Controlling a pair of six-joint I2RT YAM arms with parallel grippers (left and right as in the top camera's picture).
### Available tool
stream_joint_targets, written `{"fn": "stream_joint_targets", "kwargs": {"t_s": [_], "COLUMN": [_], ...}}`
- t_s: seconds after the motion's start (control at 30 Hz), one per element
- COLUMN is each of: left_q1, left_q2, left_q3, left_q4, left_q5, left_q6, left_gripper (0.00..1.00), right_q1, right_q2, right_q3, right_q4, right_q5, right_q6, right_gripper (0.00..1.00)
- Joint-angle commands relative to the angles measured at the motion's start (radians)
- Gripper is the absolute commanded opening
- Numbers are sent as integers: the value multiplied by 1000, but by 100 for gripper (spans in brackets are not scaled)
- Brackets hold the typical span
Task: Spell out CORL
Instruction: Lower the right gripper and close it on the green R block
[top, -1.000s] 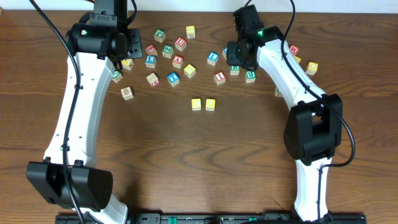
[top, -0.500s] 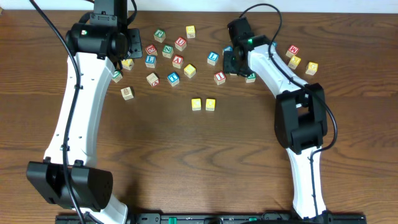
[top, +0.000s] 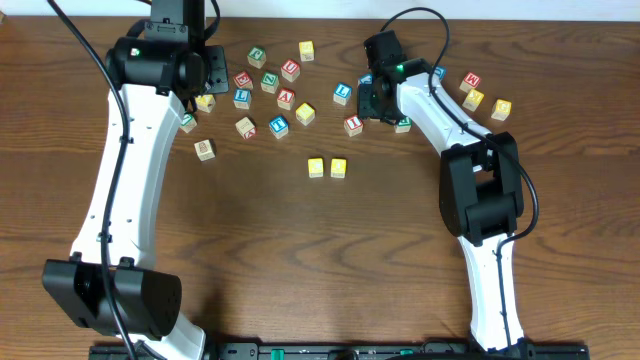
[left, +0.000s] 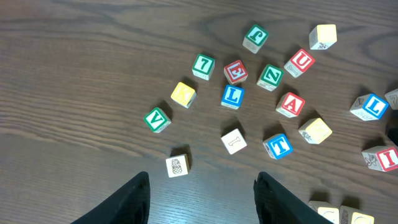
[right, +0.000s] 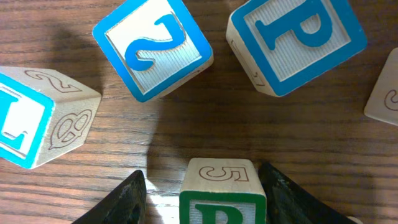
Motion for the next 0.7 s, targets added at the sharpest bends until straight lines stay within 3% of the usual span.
{"fn": "stream_joint_targets", "kwargs": {"t_s": [0.0,0.47,0.67], "left_q1": [2,2,2], "left_q2": [-4,-4,-4], "left_q3": [-8,-8,-8], "left_q4": [-6,-6,-5], "left_q5": [-9,-9,-9], "left_q6": [-5,-5,-5], "left_gripper": [53,53,53], "right_q1": [1,1,1], "right_q2": [27,26,-10], "right_q3": [5,9,15], "right_q4": [5,-14,-30], "right_q5": [-1,-2,-2], "right_q6": [-14,-14,-13], "right_gripper": [50,25,22]}}
